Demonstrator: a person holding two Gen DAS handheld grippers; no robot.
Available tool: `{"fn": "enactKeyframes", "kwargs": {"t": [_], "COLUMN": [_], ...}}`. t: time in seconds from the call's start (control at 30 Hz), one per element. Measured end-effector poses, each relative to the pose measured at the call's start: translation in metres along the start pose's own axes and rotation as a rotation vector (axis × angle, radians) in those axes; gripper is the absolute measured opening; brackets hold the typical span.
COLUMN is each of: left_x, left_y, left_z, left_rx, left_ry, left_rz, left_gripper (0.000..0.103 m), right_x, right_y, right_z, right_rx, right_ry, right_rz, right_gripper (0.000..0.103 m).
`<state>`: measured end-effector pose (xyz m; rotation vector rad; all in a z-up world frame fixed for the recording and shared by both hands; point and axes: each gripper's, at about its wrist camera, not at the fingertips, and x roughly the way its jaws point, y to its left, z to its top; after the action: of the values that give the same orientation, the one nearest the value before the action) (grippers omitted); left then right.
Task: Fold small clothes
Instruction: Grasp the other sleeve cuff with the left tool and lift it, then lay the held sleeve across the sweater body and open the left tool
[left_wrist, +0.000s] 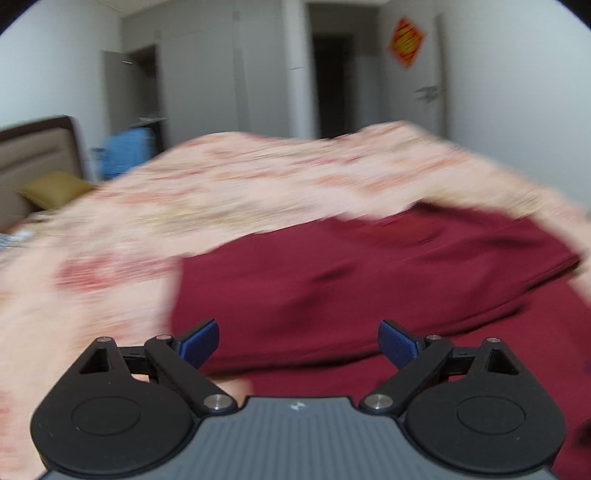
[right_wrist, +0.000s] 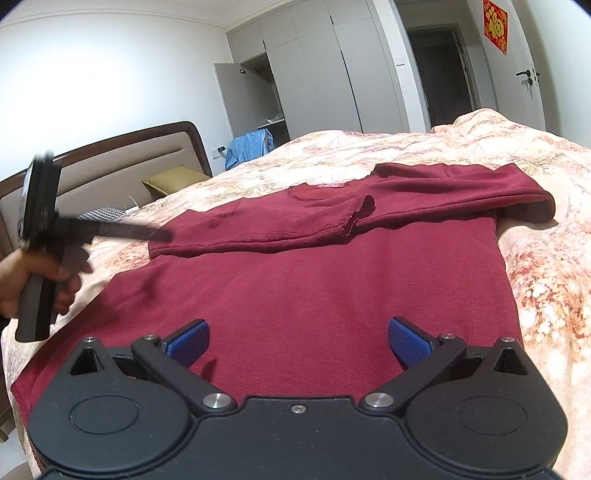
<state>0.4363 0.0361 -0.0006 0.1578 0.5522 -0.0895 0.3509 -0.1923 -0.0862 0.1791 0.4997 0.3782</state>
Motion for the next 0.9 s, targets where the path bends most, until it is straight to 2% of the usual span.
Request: {"fn": "enactKeyframes", "kwargs": {"t": [0.07, 0.17, 0.3, 0.37, 0.53, 0.63, 0.67, 0.7, 0.73, 0.77, 0.87, 0.9], "left_x": [0.001, 0.009, 0.024, 0.03, 0.042, 0.045, 0.047, 0.047, 0.048, 0.047, 0.046, 0.045], "left_y": [0.018, 0.037, 0.045, 0.042, 0.033, 0.03, 0.03, 0.031, 0.031, 0.031, 0.032, 0.033], "left_z": [-0.01, -0.021, -0.024, -0.025, -0.024, -0.022, -0.021, -0.021, -0.021, -0.02, -0.02, -0.02], "left_rx": [0.027, 0.045, 0.043, 0.072, 0.167, 0.192, 0.195, 0.196, 0.197, 0.197, 0.194, 0.194], "left_ry": [0.01, 0.028, 0.053, 0.047, 0.029, 0.017, 0.014, 0.012, 0.009, 0.008, 0.002, 0.003], "left_rz": [0.094, 0.173, 0.179, 0.177, 0.198, 0.206, 0.203, 0.197, 0.19, 0.184, 0.17, 0.17], "left_gripper": [0.09, 0.087, 0.087, 0.087, 0.086, 0.07, 0.06, 0.05, 0.046, 0.04, 0.036, 0.036], "right_x": [0.0, 0.001, 0.001, 0.001, 0.016, 0.042, 0.053, 0.065, 0.078, 0.088, 0.11, 0.114], "right_y": [0.001, 0.003, 0.001, -0.004, -0.02, -0.031, -0.032, -0.033, -0.032, -0.032, -0.028, -0.027], "right_z": [0.0, 0.002, 0.013, 0.024, 0.061, 0.08, 0.084, 0.088, 0.092, 0.096, 0.1, 0.101], "right_rx": [-0.002, -0.003, 0.026, 0.053, 0.126, 0.156, 0.14, 0.123, 0.114, 0.111, 0.084, 0.068], "right_ry": [0.001, 0.01, 0.046, 0.068, 0.079, 0.064, 0.04, 0.032, 0.046, 0.048, 0.046, 0.044], "right_rz": [-0.003, -0.009, 0.0, 0.009, -0.053, -0.094, -0.122, -0.159, -0.186, -0.186, -0.171, -0.163], "right_gripper": [0.103, 0.103, 0.103, 0.103, 0.103, 0.102, 0.102, 0.096, 0.088, 0.087, 0.085, 0.081]}}
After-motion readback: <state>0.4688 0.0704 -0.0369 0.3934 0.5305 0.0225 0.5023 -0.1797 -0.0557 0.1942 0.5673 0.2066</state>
